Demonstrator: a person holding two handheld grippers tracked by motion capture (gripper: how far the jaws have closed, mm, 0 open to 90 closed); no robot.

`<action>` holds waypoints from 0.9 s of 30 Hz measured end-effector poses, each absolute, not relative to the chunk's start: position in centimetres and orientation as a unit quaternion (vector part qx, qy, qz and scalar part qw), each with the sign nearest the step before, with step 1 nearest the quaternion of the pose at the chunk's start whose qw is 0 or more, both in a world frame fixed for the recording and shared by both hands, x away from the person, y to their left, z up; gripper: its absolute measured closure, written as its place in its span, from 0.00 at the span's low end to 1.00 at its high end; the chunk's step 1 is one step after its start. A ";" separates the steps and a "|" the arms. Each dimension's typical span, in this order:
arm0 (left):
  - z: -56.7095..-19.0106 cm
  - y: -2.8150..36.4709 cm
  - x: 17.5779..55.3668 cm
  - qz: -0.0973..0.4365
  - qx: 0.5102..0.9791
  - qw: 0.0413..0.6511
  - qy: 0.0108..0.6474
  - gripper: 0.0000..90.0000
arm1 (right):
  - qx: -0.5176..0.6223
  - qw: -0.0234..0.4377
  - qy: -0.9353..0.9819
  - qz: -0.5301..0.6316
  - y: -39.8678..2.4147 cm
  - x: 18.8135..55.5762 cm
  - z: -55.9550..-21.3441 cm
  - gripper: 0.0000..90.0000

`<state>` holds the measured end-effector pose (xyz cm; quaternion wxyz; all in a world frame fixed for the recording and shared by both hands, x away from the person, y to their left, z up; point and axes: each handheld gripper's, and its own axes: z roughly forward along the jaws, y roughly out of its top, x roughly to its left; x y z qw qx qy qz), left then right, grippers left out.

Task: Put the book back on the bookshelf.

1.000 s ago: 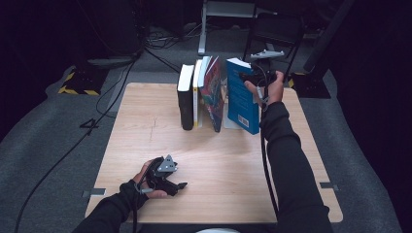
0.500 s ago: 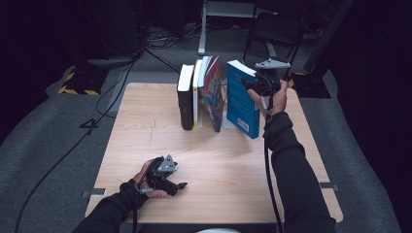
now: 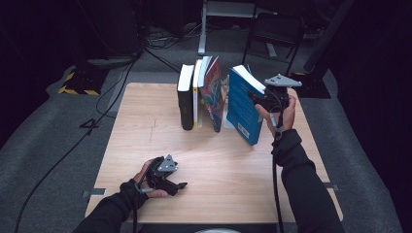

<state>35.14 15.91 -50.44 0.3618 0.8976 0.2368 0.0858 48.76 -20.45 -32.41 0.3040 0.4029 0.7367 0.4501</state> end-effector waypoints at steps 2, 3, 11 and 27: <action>-50.4 15.9 35.2 0.085 0.898 0.362 0.237 0.17 | 0.403 0.303 0.734 0.455 -21.0 48.3 -32.8 0.65; -50.4 15.9 35.2 0.085 0.898 0.362 0.237 0.17 | 0.403 0.300 0.733 0.458 -21.2 48.1 -32.9 0.65; -50.4 15.9 35.2 0.085 0.897 0.362 0.237 0.17 | 0.406 0.296 0.730 0.464 -22.2 47.5 -33.5 0.65; -50.5 15.9 35.2 0.085 0.897 0.362 0.237 0.17 | 0.391 0.297 0.742 0.457 -22.4 47.4 -35.0 0.57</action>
